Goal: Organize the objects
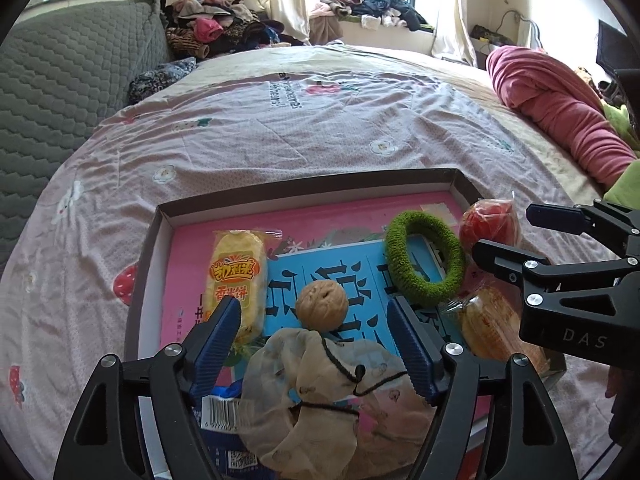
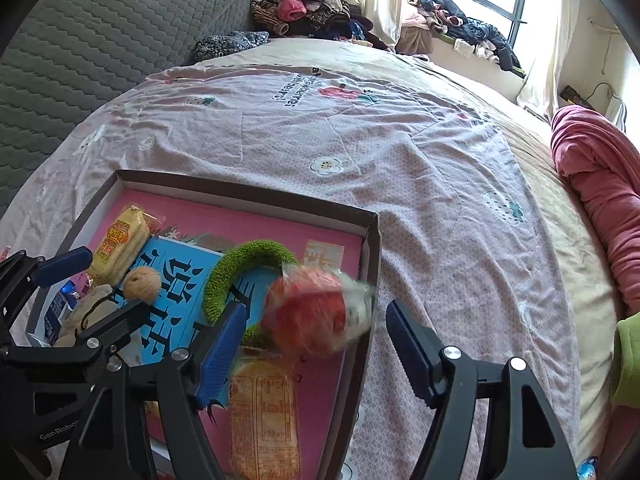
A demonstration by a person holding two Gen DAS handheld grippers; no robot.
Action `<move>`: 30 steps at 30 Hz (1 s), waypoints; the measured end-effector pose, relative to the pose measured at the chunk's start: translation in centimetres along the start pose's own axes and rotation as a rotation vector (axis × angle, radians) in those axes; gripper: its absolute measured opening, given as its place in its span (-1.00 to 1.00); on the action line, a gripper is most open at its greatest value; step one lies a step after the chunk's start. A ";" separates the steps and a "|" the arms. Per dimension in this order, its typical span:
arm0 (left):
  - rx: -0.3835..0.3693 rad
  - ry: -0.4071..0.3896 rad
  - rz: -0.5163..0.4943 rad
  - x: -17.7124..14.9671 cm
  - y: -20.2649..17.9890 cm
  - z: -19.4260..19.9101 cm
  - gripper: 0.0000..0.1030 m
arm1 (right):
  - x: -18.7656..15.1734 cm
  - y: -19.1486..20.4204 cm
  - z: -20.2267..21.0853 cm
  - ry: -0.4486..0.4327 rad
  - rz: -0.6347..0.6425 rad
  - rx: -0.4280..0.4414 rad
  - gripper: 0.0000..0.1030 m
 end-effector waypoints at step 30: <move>0.058 -0.151 0.063 0.7 2.9 15.3 0.98 | 1.4 2.8 17.1 -0.190 0.013 -0.037 0.77</move>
Point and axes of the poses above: each gripper's, at about its wrist camera, not at the fingertips, and z roughly against the way its jaws point, y to its left, x to its top, the point moved 9 cm from there along -z, roughly the way its jaws point, and after that the axes turned 11 degrees about z, right-handed, at the moved point
